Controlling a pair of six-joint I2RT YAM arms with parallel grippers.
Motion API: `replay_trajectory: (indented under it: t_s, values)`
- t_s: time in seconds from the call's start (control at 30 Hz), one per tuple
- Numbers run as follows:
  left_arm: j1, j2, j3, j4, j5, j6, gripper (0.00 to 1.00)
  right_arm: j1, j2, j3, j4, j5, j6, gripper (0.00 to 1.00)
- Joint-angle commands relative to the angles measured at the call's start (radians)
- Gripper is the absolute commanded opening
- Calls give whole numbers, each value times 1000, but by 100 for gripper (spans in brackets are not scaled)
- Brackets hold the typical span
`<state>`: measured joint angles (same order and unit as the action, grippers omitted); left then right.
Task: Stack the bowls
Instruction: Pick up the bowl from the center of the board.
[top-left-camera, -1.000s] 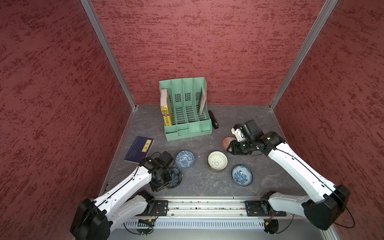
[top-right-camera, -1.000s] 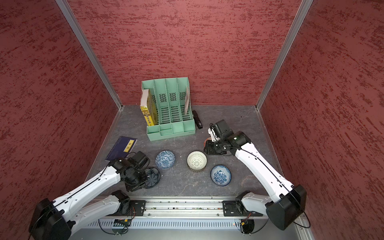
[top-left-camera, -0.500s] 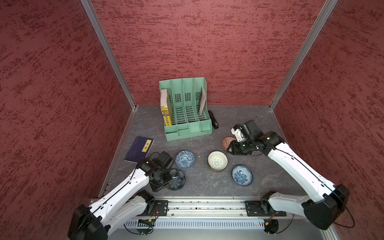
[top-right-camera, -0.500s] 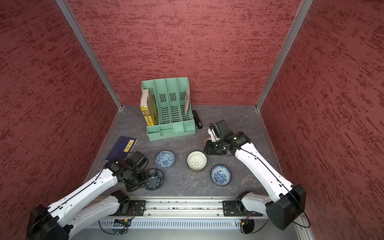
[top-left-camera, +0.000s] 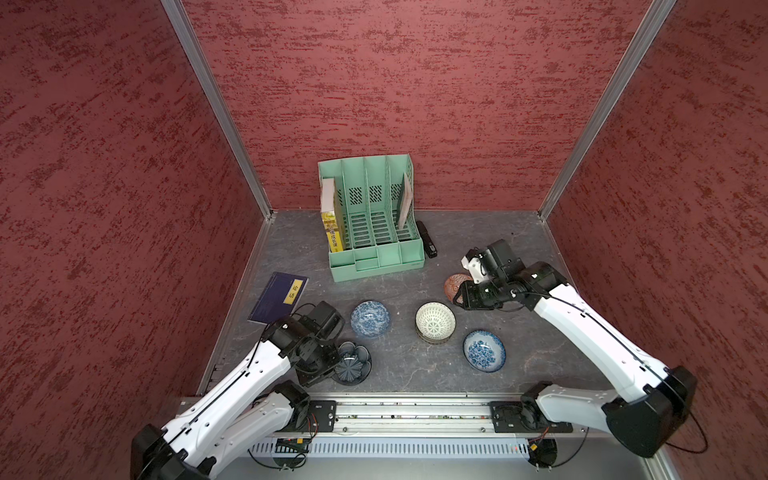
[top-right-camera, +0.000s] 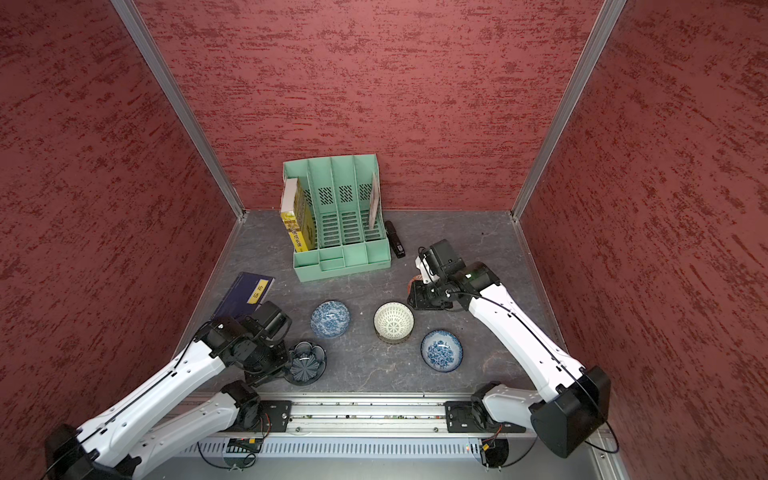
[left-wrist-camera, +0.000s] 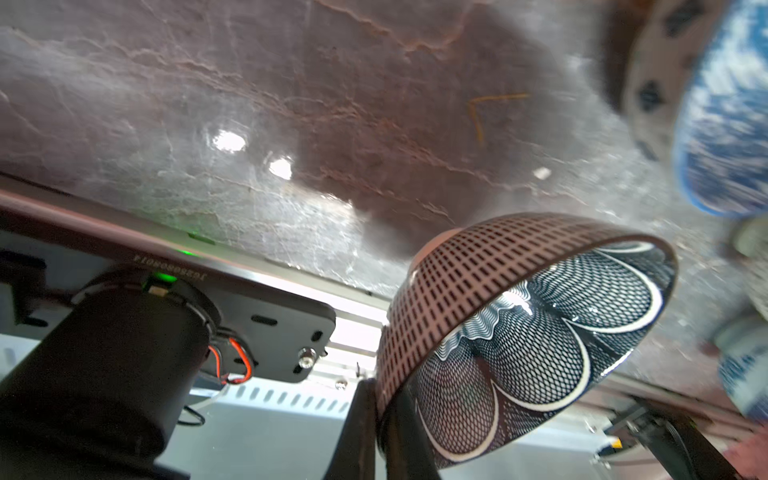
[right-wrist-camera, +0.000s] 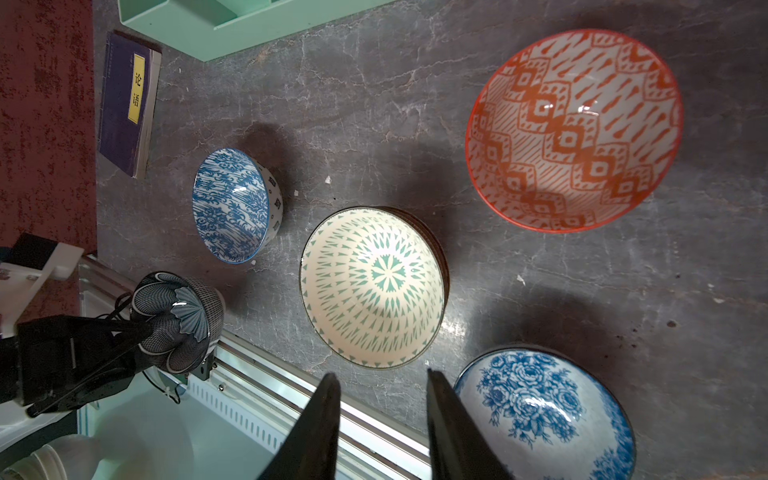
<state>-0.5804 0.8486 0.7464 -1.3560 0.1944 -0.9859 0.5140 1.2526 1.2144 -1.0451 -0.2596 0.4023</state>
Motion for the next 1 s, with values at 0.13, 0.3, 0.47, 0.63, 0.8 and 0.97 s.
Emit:
replay_trajectory:
  t_s: [0.13, 0.3, 0.47, 0.63, 0.8, 0.97]
  values:
    - [-15, 14, 242, -24, 108, 129, 0, 3, 3, 60, -10, -77, -17, 39]
    - [-24, 218, 396, 70, 111, 200, 0, 13, 24, 113, -41, -92, -18, 40]
    - [-53, 446, 545, 127, 106, 268, 0, 20, 22, 145, -57, -120, -10, 41]
    - [-77, 610, 651, 176, 133, 304, 0, 29, 49, 140, -56, -125, -8, 41]
    - [-115, 714, 720, 188, 139, 315, 0, 53, 85, 132, -39, -125, -1, 41]
    - [-142, 759, 765, 178, 128, 318, 0, 59, 132, 127, -30, -114, 9, 38]
